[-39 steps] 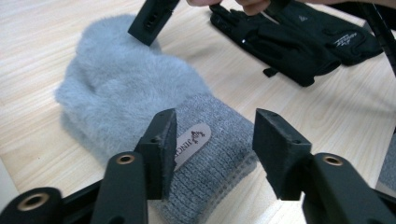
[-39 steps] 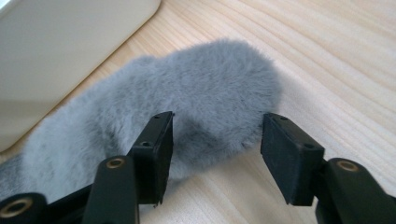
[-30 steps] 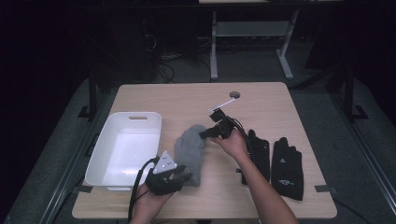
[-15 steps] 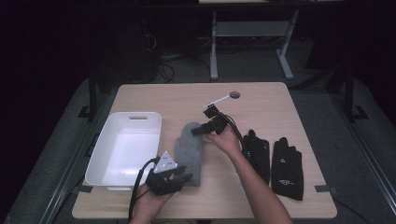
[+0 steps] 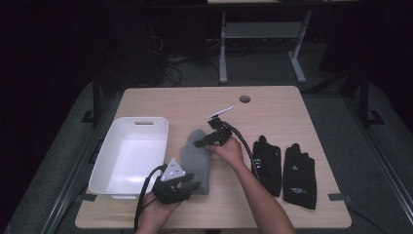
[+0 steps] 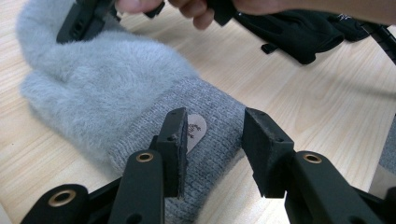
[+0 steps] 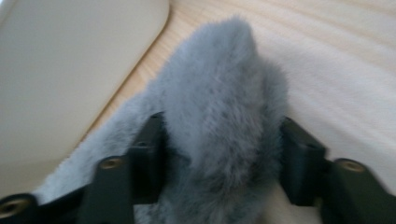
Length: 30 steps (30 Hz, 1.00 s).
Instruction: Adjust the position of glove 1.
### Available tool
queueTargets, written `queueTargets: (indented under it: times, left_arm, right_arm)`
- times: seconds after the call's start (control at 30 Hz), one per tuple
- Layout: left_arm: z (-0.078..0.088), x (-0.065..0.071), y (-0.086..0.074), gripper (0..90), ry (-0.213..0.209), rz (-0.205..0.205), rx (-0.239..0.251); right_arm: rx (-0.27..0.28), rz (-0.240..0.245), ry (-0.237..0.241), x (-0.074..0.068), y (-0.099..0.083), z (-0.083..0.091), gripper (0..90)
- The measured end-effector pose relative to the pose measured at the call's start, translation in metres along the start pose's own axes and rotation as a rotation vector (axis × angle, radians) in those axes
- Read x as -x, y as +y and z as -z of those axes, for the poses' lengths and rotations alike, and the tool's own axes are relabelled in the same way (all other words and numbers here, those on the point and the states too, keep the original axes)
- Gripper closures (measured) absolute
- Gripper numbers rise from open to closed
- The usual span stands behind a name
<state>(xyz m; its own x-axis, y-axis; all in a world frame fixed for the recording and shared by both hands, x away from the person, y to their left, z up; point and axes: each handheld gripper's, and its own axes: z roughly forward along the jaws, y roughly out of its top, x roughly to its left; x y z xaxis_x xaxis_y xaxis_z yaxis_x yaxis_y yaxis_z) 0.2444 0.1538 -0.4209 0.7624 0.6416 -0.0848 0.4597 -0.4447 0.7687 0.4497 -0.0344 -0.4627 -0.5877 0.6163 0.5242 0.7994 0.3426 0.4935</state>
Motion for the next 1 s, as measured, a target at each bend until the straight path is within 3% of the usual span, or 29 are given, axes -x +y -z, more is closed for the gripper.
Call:
queueTargets:
  times: [0.13, 0.2, 0.53, 0.8, 1.0]
  left_arm:
    - [0.001, 0.0, 0.0, 59.4, -0.003, 0.003, 0.002]
    - [0.001, 0.0, 0.0, 57.7, -0.007, 0.009, 0.006]
    - [0.009, -0.002, 0.006, 42.9, 0.018, 0.053, 0.08]
    - [0.006, -0.001, 0.013, 34.5, 0.008, 0.071, 0.065]
    - [-0.002, -0.005, 0.025, 30.3, -0.007, 0.141, 0.057]
  right_arm:
    - [0.013, 0.025, 0.023, -0.003, -0.001, 0.0, 63.0]
    - [0.015, 0.042, 0.014, -0.004, -0.001, 0.004, 67.4]
    - [0.04, 0.087, -0.014, -0.004, -0.01, 0.031, 70.7]
    - [0.071, 0.108, -0.043, 0.005, -0.027, 0.062, 72.1]
    - [0.078, 0.121, -0.094, 0.016, -0.04, 0.084, 72.4]
